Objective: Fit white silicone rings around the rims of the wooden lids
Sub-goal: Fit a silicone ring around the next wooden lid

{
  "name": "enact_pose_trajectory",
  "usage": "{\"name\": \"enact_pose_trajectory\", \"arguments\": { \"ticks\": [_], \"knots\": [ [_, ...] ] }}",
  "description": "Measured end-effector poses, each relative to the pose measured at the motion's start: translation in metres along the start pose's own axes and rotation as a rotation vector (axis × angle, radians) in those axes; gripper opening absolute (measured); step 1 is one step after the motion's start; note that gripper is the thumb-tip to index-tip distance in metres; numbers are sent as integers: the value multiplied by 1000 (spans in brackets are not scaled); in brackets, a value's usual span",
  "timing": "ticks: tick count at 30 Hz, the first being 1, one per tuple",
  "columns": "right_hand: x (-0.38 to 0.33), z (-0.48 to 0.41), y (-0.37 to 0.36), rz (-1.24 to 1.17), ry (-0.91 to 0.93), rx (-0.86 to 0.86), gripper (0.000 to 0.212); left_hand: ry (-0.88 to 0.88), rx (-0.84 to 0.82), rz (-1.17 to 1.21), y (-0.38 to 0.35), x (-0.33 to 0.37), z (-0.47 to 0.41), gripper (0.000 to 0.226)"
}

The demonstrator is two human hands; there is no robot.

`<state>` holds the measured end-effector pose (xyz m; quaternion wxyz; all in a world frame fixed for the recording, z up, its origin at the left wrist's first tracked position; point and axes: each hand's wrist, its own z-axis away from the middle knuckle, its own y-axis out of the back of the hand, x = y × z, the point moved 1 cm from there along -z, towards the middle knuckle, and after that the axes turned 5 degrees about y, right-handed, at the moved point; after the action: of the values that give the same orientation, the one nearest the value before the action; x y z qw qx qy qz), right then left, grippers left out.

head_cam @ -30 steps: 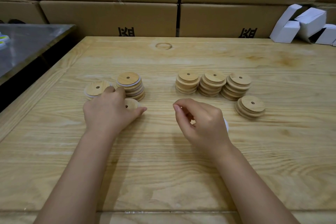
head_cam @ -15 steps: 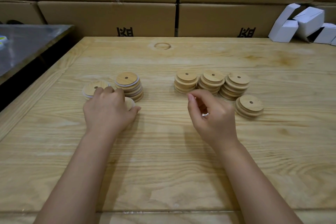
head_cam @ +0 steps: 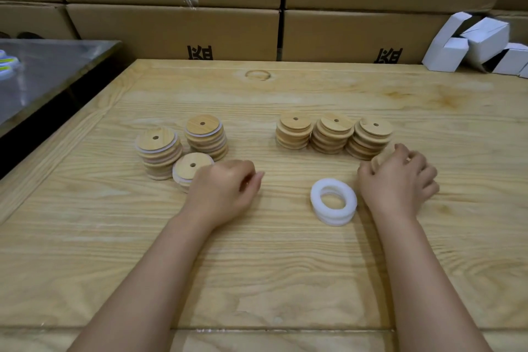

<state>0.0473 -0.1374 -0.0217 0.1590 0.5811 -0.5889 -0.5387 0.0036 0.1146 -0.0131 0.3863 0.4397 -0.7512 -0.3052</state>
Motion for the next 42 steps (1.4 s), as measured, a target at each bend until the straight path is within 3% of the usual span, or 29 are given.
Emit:
{"name": "enact_pose_trajectory", "arguments": {
  "ticks": [4, 7, 11, 14, 18, 20, 24, 32, 34, 36, 42],
  "knots": [
    [4, -2, -4, 47, -24, -29, 50, 83, -66, 105, -15, -6, -2, 27],
    [1, -2, -1, 15, -13, 53, 51, 111, -30, 160, -17, -10, -3, 28],
    [-11, 2, 8, -100, 90, 266, 56, 74, 2, 190, -18, -2, -5, 32],
    [-27, 11, 12, -223, 252, 307, 59, 119, 14, 312, -22, 5, -5, 28],
    [-52, 33, 10, -397, 520, 150, 61, 407, -204, 950, -26, 18, -9, 15],
    [-62, 44, 10, -444, 660, 46, 62, 494, -270, 1193, -25, 24, -11, 22],
    [-73, 60, 5, -431, 866, -117, 61, 528, -280, 1275, -26, 28, -13, 16],
    [-66, 50, 11, -506, 790, -314, 38, 679, -351, 1365, -30, 29, -14, 10],
    [-60, 43, 13, -436, 750, -296, 30, 713, -356, 1386, -29, 27, -15, 11],
    [-52, 35, 15, -321, 683, -330, 37, 721, -364, 1354, -29, 25, -15, 12],
    [-36, 23, 21, -59, 552, -606, 37, 713, -416, 1255, -30, 25, -15, 22]
  ]
}}
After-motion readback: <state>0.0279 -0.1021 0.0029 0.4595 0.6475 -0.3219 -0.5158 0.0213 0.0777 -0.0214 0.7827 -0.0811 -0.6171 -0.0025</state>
